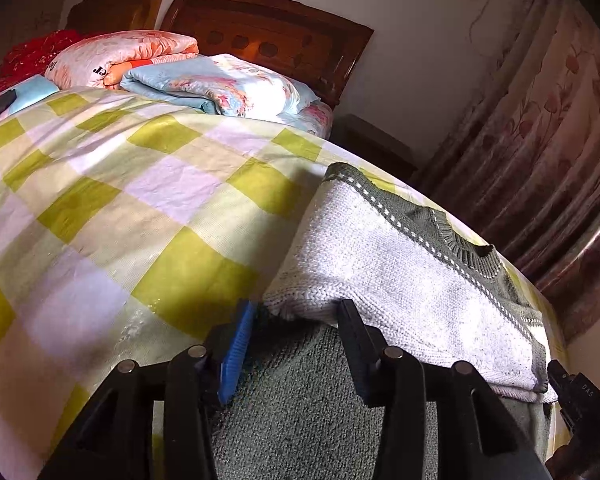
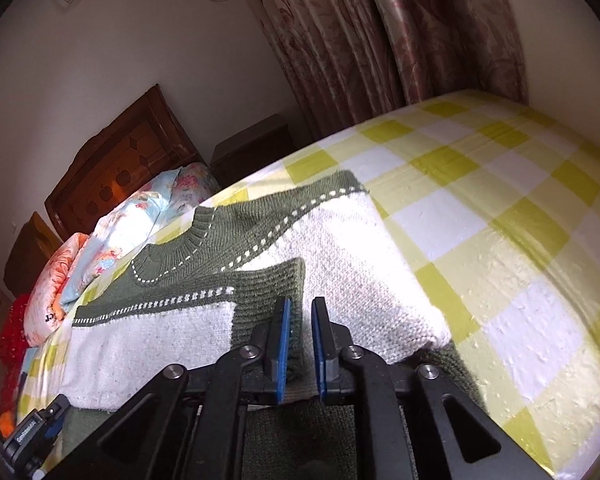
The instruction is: Fold small clothes
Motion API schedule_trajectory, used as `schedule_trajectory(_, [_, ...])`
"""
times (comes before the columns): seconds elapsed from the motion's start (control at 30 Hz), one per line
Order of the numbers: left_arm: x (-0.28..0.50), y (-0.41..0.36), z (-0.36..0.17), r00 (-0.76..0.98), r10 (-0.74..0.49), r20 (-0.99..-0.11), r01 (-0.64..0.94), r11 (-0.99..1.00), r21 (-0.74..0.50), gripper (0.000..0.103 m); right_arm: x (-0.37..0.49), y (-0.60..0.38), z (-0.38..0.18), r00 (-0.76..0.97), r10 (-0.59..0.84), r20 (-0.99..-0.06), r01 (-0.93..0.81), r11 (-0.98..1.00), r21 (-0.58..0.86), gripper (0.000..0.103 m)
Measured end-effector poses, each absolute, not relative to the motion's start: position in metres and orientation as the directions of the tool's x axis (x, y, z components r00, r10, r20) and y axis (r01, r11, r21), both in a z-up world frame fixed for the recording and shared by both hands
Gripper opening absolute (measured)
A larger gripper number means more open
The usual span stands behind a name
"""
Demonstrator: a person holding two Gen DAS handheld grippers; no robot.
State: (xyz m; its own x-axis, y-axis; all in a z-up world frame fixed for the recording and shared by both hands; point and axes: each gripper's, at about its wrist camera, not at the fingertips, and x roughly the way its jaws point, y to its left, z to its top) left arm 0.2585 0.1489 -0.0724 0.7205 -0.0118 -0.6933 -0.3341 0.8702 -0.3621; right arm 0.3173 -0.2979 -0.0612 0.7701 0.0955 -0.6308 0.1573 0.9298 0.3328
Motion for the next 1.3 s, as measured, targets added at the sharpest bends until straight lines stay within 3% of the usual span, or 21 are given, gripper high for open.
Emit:
schedule_trajectory(0.03, [0.259,0.149,-0.073,0.717,-0.013,-0.697,-0.336,0.869,-0.362,0.047,0.316,-0.294,-0.057,0.781,0.094,-0.618,0.133,0.941,0.31,0.023])
schedule_trajectory(0.07, [0.259,0.149,-0.074,0.716,-0.014,-0.698,-0.337,0.869,-0.363,0.047,0.317,-0.286,-0.054,0.784,0.101,-0.613,0.097,0.955,0.281,0.103])
schedule_trajectory(0.2, [0.259,0.15,-0.074,0.718,-0.017,-0.696,-0.336,0.867,-0.368,0.047,0.339,-0.267,-0.07,0.691,0.091,-0.717,0.053,0.983,0.176,0.103])
schedule_trajectory(0.47, [0.272,0.137,-0.071,0.694,0.03,-0.72,-0.346,0.89,-0.297,0.059,0.374,-0.292,-0.07,0.695,0.149,-0.703,0.037,0.97,0.241,0.103])
schedule_trajectory(0.6, [0.266,0.139,-0.067,0.704,0.015,-0.71,-0.336,0.888,-0.315,0.058,0.372,-0.301,-0.068,0.696,0.198,-0.69,0.009,0.959,0.284,0.103])
schedule_trajectory(0.8, [0.267,0.131,-0.018,0.793,0.017,-0.609,-0.262,0.912,-0.315,0.058,0.345,-0.288,-0.049,0.745,0.084,-0.662,0.012,0.99,0.14,0.103])
schedule_trajectory(0.87, [0.289,0.114,-0.014,0.78,-0.034,-0.625,-0.19,0.938,-0.289,0.059,0.344,-0.271,-0.046,0.768,0.058,-0.637,-0.019,0.998,0.067,0.103])
schedule_trajectory(0.97, [0.331,0.087,-0.021,0.732,-0.104,-0.674,-0.084,0.967,-0.241,0.059,0.351,-0.236,-0.054,0.73,0.1,-0.676,-0.145,0.989,-0.009,0.103])
schedule_trajectory(1.07, [0.371,0.083,-0.044,0.639,-0.098,-0.763,-0.11,0.97,-0.216,0.059,0.361,-0.215,-0.069,0.67,0.071,-0.739,-0.196,0.977,-0.084,0.103])
schedule_trajectory(1.1, [0.381,0.086,-0.055,0.588,-0.078,-0.805,-0.143,0.97,-0.198,0.058,0.36,-0.215,-0.068,0.674,0.068,-0.736,-0.19,0.978,-0.083,0.103])
schedule_trajectory(1.2, [0.377,0.088,-0.052,0.597,-0.086,-0.798,-0.14,0.968,-0.209,0.059,0.357,-0.223,-0.069,0.668,0.091,-0.739,-0.182,0.982,-0.044,0.103])
schedule_trajectory(1.3, [0.37,0.09,-0.039,0.659,-0.119,-0.743,-0.132,0.954,-0.27,0.059,0.354,-0.238,-0.063,0.689,0.178,-0.702,-0.18,0.981,0.073,0.103])
